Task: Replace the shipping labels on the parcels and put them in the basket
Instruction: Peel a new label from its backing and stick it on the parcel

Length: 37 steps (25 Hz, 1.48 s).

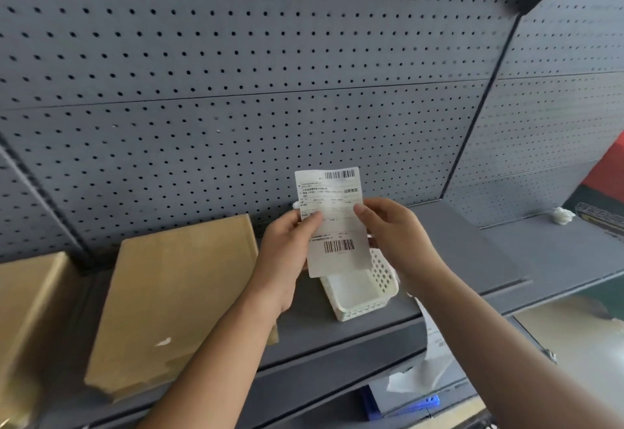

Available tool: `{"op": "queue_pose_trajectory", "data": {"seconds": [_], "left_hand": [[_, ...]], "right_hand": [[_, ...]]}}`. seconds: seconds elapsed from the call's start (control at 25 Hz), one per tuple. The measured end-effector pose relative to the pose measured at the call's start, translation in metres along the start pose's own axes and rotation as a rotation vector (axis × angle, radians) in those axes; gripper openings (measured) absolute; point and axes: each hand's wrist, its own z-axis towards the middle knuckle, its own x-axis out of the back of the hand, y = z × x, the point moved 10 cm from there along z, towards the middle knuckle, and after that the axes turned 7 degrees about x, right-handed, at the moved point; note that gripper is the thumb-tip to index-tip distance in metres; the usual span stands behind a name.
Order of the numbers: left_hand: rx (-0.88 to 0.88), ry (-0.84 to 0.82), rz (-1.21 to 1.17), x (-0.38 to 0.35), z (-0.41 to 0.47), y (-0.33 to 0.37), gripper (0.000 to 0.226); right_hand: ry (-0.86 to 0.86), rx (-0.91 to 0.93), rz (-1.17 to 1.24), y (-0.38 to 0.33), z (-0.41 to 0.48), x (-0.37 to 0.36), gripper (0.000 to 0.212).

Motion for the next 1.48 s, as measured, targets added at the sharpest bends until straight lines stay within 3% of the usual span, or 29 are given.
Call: {"op": "queue_pose_trajectory", "data": {"seconds": [0.28,0.56,0.68,0.8,1.08,1.48], "left_hand": [[-0.045,0.203,0.154,0.114,-0.02,0.024,0.022],[-0.054,0.397,0.478,0.216,-0.03,0.023,0.042],[-0.03,0.445,0.619,0.243,-0.029,0.016,0.037],[0.021,0.467,0.705,0.26,-0.024,0.007,0.025],[0.12,0.527,1.043,0.274,-0.011,-0.006,0.032],[0.092,0.555,1.135,0.275,-0.007,-0.005,0.026]], "right_hand": [[-0.1,-0.02,0.096,-0.007,0.01,-0.104,0.014],[-0.227,0.011,-0.151,0.002,0.015,-0.197,0.017],[-0.239,0.008,-0.222,0.01,0.014,-0.221,0.016],[-0.246,-0.022,-0.27,0.028,0.014,-0.234,0.012],[-0.25,-0.004,-0.488,0.045,0.019,-0.244,0.009],[-0.288,0.072,-0.655,0.044,0.021,-0.254,0.016]]}}
